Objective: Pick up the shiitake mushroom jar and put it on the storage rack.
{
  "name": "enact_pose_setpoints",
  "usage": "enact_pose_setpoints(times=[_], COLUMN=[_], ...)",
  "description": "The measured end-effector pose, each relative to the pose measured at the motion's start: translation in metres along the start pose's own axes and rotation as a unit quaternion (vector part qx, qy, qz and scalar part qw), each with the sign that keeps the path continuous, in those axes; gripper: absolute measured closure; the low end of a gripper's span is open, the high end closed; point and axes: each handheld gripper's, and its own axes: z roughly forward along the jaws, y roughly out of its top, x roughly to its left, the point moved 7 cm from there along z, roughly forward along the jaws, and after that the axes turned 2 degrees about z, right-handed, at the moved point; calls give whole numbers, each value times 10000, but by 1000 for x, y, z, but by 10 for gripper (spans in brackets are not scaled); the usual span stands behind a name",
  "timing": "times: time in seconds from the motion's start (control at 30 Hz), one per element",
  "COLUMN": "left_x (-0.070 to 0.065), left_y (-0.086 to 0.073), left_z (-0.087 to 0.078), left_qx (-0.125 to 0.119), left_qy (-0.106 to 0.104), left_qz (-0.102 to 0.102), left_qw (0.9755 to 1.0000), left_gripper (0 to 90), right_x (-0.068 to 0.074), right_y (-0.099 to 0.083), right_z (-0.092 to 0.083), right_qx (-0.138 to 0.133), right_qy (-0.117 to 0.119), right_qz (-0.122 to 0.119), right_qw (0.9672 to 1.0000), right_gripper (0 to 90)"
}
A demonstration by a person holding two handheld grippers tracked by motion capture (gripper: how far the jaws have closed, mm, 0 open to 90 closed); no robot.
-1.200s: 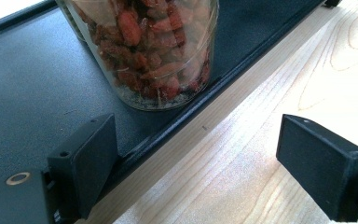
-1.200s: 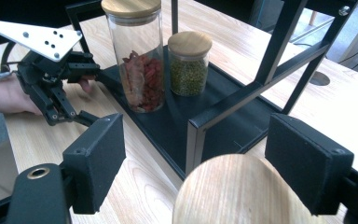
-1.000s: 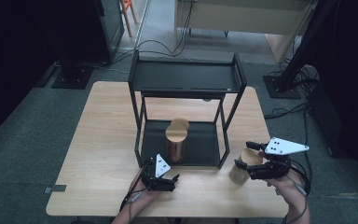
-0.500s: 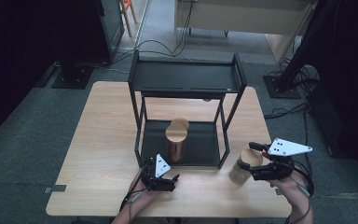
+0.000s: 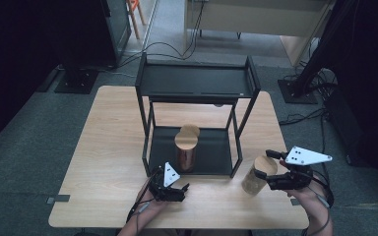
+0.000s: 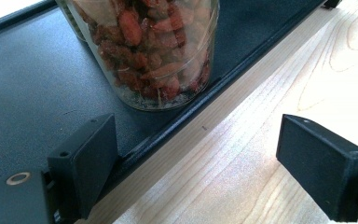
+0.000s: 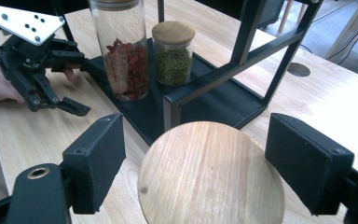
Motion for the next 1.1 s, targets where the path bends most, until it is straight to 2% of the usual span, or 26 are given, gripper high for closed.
enact_pose_setpoints(times=[0.23,0.9,1.1], left_x=[0,0,0], left_y=[0,0,0], left_z=[0,0,0], left_qx=[-1,-3,-1], left_qy=[0,6,6], left_qz=[-1,3,5], left_qw=[10000,10000,10000], left_gripper=[128,128,128], right_x=[-3,-6,-7], right_y=[-3,-17,-21], right_z=[-1,9,14], right_qx=[3,-2,71], right_qy=[-51,168,205], right_qz=[0,-49,-27], right_qw=[10000,9998,9998], right_gripper=[195,190,190])
